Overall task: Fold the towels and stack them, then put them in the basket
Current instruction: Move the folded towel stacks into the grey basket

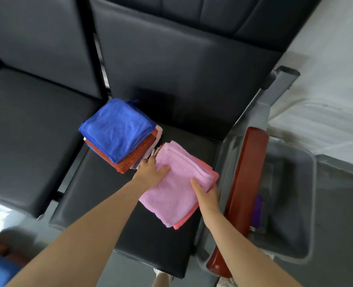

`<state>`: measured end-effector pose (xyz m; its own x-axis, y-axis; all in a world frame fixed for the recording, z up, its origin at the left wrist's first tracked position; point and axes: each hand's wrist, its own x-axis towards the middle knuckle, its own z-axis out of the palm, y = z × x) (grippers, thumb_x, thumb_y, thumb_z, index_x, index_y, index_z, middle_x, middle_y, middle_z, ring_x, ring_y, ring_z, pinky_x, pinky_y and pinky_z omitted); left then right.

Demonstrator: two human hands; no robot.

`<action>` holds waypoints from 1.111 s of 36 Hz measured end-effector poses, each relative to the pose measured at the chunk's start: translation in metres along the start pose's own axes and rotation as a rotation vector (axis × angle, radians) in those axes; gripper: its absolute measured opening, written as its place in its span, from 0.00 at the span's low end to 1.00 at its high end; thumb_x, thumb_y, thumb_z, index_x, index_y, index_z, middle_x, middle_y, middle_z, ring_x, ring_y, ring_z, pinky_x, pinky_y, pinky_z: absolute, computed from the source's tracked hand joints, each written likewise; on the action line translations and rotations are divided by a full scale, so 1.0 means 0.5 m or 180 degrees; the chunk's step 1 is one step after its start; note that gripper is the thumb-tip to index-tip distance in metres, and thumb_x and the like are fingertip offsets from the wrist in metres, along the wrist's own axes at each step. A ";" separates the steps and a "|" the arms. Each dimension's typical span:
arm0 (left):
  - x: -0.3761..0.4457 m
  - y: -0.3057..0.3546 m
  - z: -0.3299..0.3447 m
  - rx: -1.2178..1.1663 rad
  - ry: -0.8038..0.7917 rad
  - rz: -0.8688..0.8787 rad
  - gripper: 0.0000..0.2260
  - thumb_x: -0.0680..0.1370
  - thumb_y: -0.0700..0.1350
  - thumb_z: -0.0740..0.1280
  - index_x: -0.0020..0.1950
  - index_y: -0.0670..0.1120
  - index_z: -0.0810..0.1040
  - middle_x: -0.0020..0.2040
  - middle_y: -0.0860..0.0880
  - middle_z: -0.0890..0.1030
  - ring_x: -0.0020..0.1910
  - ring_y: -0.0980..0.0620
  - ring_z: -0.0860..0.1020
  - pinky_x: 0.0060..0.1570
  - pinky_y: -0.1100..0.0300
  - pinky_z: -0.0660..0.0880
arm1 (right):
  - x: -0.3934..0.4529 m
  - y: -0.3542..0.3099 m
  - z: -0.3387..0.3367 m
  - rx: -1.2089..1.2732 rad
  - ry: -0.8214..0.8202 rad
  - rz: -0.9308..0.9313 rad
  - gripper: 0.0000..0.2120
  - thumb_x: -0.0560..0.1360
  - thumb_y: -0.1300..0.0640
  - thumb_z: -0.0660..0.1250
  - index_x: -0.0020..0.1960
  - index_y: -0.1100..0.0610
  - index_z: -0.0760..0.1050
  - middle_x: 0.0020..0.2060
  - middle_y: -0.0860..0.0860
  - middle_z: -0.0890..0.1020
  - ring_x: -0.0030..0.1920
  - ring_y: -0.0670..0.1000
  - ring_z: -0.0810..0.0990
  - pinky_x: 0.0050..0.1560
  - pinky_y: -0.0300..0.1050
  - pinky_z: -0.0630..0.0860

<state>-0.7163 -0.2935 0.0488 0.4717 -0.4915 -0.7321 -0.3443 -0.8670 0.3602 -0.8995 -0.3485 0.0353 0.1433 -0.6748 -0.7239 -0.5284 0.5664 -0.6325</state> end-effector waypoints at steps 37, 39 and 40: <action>0.049 -0.077 -0.010 -0.2332 -0.1329 -0.1048 0.31 0.67 0.65 0.71 0.63 0.51 0.65 0.50 0.48 0.76 0.51 0.48 0.76 0.59 0.52 0.71 | 0.110 0.027 0.012 0.0968 -0.1282 0.0838 0.28 0.70 0.38 0.72 0.65 0.48 0.72 0.57 0.55 0.82 0.58 0.59 0.80 0.61 0.61 0.76; 0.045 -0.077 -0.011 -0.2424 -0.1372 -0.1122 0.31 0.68 0.65 0.71 0.63 0.51 0.65 0.52 0.47 0.77 0.54 0.46 0.76 0.62 0.51 0.71 | 0.111 0.024 0.013 0.0893 -0.1255 0.0836 0.29 0.69 0.36 0.72 0.65 0.48 0.73 0.57 0.55 0.83 0.58 0.59 0.80 0.61 0.61 0.76; 0.039 -0.075 -0.015 -0.2519 -0.1431 -0.1126 0.31 0.68 0.64 0.71 0.62 0.50 0.66 0.53 0.47 0.77 0.55 0.46 0.77 0.63 0.51 0.71 | 0.113 0.023 0.012 0.0875 -0.1244 0.0839 0.30 0.68 0.36 0.72 0.65 0.48 0.73 0.57 0.55 0.82 0.58 0.59 0.80 0.61 0.62 0.76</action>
<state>-0.6883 -0.2709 0.0253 0.0328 -0.2576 -0.9657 0.4797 -0.8436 0.2413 -0.8923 -0.3771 -0.0146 0.3635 -0.2969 -0.8830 -0.3576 0.8308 -0.4265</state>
